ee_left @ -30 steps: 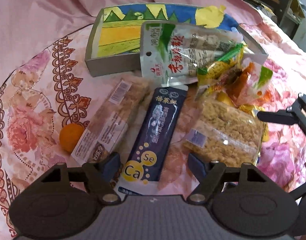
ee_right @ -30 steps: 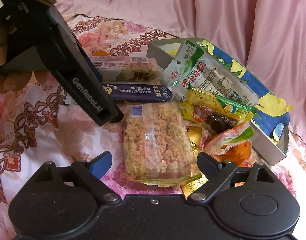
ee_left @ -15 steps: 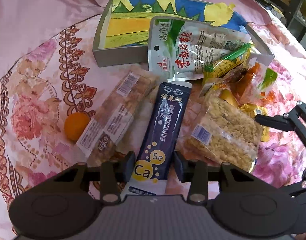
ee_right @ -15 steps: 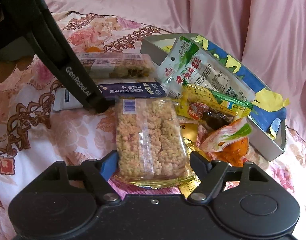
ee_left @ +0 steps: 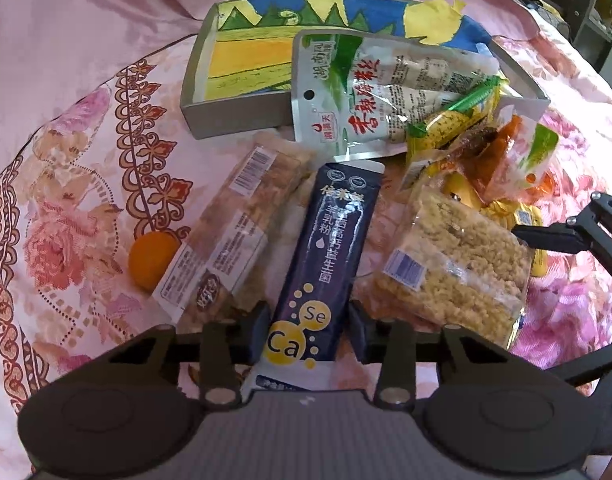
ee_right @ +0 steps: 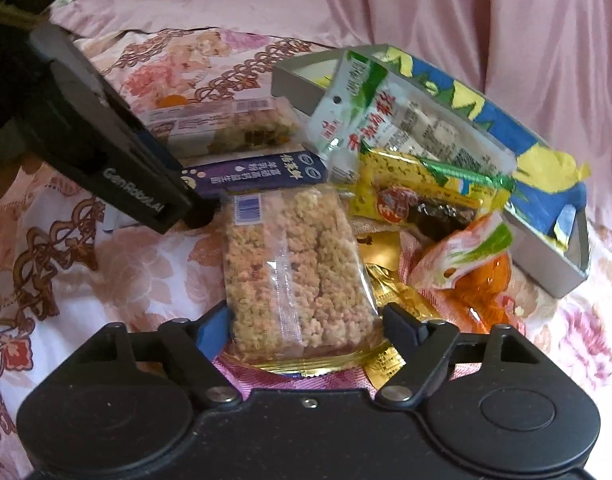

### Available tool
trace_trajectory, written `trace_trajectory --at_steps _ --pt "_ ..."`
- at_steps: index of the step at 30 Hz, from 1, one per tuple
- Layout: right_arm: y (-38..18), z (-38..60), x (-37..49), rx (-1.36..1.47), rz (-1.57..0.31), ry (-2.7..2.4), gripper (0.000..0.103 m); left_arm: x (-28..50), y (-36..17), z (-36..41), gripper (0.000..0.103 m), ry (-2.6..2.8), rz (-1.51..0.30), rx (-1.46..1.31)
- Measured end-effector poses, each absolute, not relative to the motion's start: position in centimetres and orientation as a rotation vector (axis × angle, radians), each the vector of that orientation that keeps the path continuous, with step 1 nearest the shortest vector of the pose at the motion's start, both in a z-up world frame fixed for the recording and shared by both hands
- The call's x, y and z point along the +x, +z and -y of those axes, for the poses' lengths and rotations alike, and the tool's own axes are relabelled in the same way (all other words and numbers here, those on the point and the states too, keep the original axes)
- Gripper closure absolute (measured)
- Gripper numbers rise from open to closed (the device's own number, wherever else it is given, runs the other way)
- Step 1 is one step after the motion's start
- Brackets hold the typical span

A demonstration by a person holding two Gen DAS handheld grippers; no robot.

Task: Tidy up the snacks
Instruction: 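Grasp the dark blue milk-powder stick with the left tool while the right tool grasps the rice-crisp bar, then carry both snacks over the dinosaur tray and release them inside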

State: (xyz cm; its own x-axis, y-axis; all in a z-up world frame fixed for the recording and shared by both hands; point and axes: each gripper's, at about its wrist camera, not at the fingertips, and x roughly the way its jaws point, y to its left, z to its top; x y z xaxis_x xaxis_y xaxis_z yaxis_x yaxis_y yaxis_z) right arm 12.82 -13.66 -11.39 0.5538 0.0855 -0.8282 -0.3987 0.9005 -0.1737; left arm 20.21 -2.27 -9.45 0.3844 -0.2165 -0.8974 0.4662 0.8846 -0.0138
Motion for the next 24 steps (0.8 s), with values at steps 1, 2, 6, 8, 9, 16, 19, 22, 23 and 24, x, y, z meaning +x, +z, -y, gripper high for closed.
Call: trace_trajectory --at_steps 1,2,6,8,9,16,19,22,23,24 --pt "-11.4 13.4 12.6 -0.389 -0.938 0.296 0.023 20.1 -9.3 2.3 0.061 -0.436 -1.100 0.254" --pt "-11.3 13.1 12.3 -0.421 -0.927 0.300 0.024 20.2 -9.3 2.1 0.062 -0.430 -1.108 0.243" --pt "-11.0 11.6 10.7 -0.625 -0.842 0.300 0.024 20.0 -8.7 1.5 0.063 -0.406 -1.155 0.166" --pt "-11.1 10.8 9.5 -0.762 -0.778 0.296 0.024 19.9 -8.5 0.9 0.063 -0.410 -1.176 0.111" --pt "-11.3 10.4 8.9 -0.831 -0.742 0.293 0.024 19.7 -8.3 0.7 0.064 -0.413 -1.185 0.082" --pt "-11.0 10.2 7.3 -0.937 -0.643 0.285 0.024 18.5 -6.8 0.0 0.066 -0.416 -1.146 0.032" --pt "-10.4 10.7 7.2 -0.919 -0.624 0.251 0.024 18.3 -6.1 -0.3 0.066 -0.425 -1.126 0.001" --pt "-9.6 11.1 7.7 -0.890 -0.607 0.214 0.024 18.1 -5.5 -0.7 0.066 -0.432 -1.103 -0.030" --pt "-9.4 11.4 7.8 -0.881 -0.601 0.204 0.024 18.0 -5.3 -0.9 0.066 -0.430 -1.096 -0.036" --pt "-9.1 11.6 8.0 -0.869 -0.592 0.189 0.024 17.8 -5.1 -1.0 0.066 -0.429 -1.086 -0.042"
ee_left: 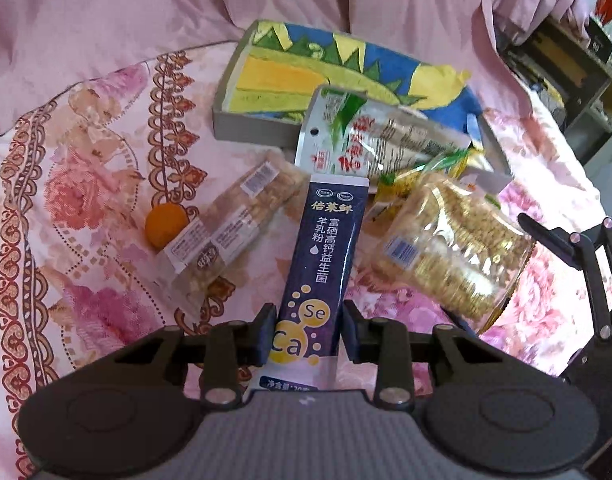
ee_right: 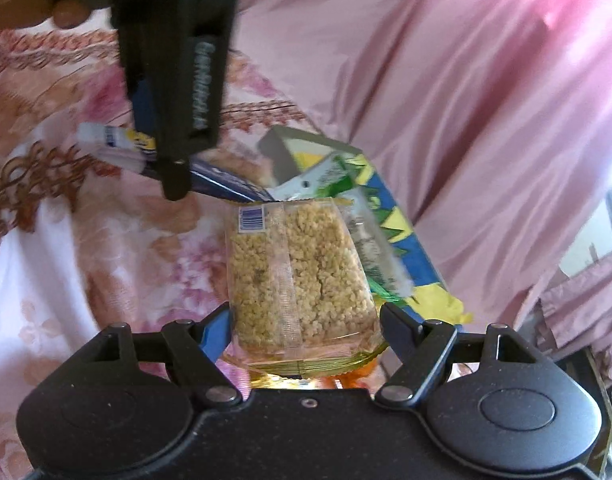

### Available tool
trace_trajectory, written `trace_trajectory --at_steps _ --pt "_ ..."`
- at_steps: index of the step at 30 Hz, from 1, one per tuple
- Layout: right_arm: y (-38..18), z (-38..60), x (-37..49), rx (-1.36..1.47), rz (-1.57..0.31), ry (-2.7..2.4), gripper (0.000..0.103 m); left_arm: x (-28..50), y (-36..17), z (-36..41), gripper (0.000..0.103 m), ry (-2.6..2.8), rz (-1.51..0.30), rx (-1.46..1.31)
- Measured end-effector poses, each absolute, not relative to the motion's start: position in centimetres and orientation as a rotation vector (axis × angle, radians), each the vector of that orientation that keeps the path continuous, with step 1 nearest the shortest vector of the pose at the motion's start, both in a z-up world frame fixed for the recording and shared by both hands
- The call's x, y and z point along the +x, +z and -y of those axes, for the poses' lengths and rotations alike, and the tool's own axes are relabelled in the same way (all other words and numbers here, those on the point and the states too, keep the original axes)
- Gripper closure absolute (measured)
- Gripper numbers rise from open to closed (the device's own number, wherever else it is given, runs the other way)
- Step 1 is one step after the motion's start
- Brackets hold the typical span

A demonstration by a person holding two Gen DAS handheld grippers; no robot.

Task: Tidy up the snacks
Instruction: 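Carry both snacks over the dinosaur tray and release them inside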

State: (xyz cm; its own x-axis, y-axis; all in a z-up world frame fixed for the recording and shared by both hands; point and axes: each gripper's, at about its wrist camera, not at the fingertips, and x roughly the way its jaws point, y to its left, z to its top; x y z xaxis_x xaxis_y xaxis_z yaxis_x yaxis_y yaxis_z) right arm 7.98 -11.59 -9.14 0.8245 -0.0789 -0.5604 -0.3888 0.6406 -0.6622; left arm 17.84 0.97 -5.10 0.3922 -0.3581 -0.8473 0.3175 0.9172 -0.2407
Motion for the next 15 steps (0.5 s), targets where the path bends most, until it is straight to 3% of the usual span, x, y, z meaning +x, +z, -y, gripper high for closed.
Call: trace_trajectory --at_steps 15 --pt "-4.9 15.3 9.8 -0.683 -0.436 0.006 0.024 16.4 -0.7 -1.0 0.066 -0.380 -0.721 -0.095"
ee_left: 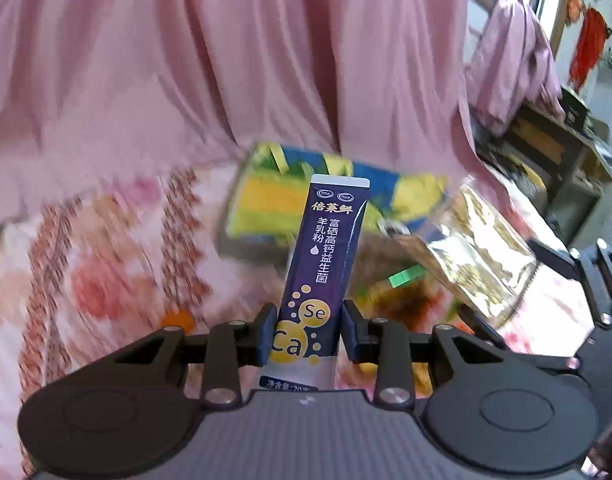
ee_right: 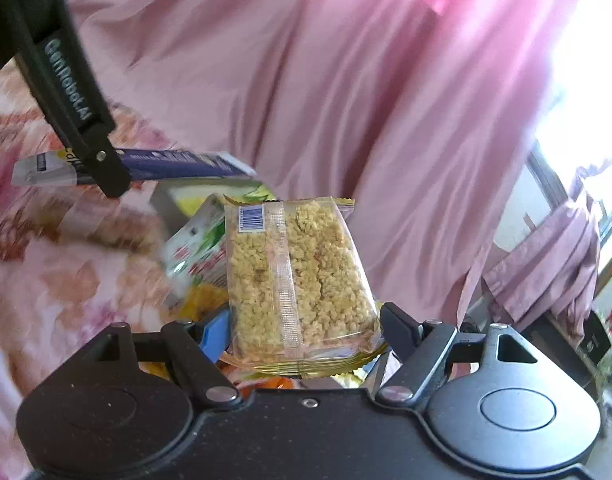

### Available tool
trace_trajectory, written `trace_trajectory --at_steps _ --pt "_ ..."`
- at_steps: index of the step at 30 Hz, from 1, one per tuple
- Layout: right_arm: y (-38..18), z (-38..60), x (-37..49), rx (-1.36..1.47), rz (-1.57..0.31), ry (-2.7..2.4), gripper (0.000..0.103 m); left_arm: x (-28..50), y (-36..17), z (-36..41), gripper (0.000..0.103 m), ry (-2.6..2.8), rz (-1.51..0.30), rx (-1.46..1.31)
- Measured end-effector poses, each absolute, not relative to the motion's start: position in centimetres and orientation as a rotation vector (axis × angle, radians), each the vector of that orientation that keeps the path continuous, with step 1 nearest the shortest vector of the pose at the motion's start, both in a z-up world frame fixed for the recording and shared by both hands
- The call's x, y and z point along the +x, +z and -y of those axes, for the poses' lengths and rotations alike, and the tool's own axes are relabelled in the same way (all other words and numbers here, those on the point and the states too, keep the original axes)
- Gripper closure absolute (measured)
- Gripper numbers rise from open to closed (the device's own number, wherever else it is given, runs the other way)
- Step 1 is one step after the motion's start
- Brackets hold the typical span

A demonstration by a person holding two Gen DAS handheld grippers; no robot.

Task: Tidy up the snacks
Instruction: 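Carry both snacks over the dinosaur tray and release them inside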

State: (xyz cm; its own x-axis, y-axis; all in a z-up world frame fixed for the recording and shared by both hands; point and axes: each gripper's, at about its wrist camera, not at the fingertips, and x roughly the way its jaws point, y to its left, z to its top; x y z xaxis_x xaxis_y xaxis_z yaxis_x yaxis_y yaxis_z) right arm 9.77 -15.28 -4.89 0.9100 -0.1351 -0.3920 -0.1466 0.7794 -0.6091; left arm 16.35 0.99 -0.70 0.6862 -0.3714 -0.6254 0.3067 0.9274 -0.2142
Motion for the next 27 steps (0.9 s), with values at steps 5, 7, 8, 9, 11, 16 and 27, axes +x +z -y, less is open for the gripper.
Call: trace_trajectory --at_steps 5,7,8,9,11,16,27 --pt "-3.6 17.3 12.6 -0.547 -0.432 -0.015 0.024 20.4 0.2 0.1 0.066 -0.325 -0.624 -0.117" --pt "-3.4 18.2 13.9 -0.513 -0.431 -0.029 0.024 22.3 0.1 0.6 0.066 -0.297 -0.590 -0.126" --pt "-3.4 18.6 14.5 -0.500 -0.432 -0.038 0.024 23.4 -0.2 0.8 0.066 -0.280 -0.580 -0.141" --pt "-3.4 19.1 15.3 -0.487 -0.433 -0.047 0.024 24.5 -0.6 0.9 0.066 -0.270 -0.579 -0.165" --pt "-3.8 19.8 16.6 -0.471 -0.440 -0.066 0.024 26.4 -1.5 1.0 0.066 -0.263 -0.589 -0.203" --pt "-4.8 21.6 20.3 -0.441 -0.482 -0.083 0.024 30.5 -3.2 2.1 0.066 -0.261 -0.598 -0.201" --pt "-7.9 23.5 28.0 -0.416 -0.649 0.000 0.024 33.8 -7.5 3.7 0.066 -0.304 -0.717 -0.108"
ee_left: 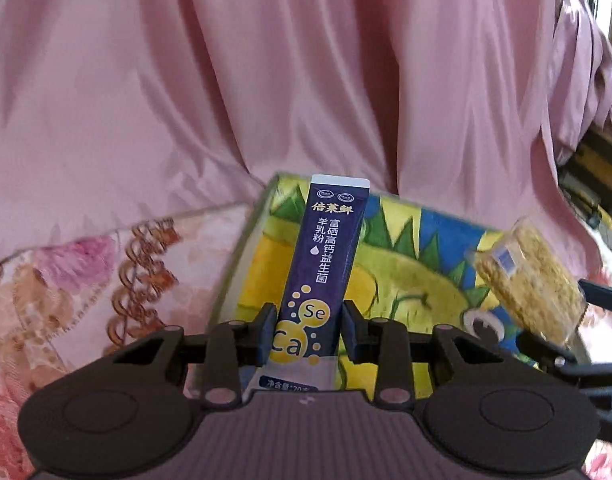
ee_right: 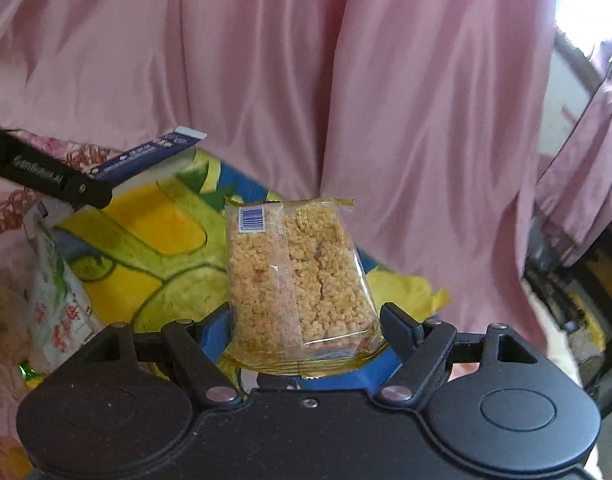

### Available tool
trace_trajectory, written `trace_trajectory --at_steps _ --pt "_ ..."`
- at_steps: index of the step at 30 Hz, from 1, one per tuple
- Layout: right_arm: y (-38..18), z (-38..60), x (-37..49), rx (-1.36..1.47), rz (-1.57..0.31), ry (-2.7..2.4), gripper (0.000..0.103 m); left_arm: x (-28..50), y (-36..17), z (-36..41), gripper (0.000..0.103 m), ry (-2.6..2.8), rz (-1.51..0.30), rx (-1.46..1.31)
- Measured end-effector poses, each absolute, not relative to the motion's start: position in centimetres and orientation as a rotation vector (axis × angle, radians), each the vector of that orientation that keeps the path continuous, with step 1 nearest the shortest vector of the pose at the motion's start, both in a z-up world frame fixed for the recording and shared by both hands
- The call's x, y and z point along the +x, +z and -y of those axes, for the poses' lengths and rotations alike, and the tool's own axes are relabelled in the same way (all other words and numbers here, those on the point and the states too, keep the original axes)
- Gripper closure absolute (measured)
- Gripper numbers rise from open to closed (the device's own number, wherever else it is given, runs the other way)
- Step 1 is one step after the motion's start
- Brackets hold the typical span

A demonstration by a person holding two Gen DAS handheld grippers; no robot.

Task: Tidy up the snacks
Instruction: 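Carry both snacks over the dinosaur tray and release them inside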

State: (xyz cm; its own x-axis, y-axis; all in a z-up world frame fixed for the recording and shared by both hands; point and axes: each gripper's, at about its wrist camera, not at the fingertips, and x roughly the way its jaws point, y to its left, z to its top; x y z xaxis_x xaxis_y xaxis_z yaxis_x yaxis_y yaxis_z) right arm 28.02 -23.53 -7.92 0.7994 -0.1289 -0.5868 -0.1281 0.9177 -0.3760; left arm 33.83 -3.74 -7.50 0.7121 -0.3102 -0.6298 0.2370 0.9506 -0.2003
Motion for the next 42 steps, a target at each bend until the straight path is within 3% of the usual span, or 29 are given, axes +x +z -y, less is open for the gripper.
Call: trace_trajectory --at_steps 12,22,28,32,42 --pt "-8.8 26.3 30.0 -0.113 -0.839 0.054 0.024 34.3 -8.3 4.1 0.066 -0.299 -0.781 -0.069" --pt "-9.4 26.8 29.8 -0.015 -0.878 0.060 0.020 34.4 -8.4 4.5 0.061 -0.292 -0.797 -0.039" --pt "-9.2 27.0 29.5 -0.011 -0.868 0.049 0.017 33.8 -7.6 4.3 0.043 -0.273 -0.770 -0.026" --pt "-8.5 27.1 28.9 -0.007 -0.832 0.034 0.005 33.0 -6.7 4.0 0.028 -0.259 -0.736 -0.029" --pt "-2.9 26.8 24.0 0.055 -0.618 0.014 0.001 27.8 -2.3 3.5 0.004 -0.221 -0.571 -0.032"
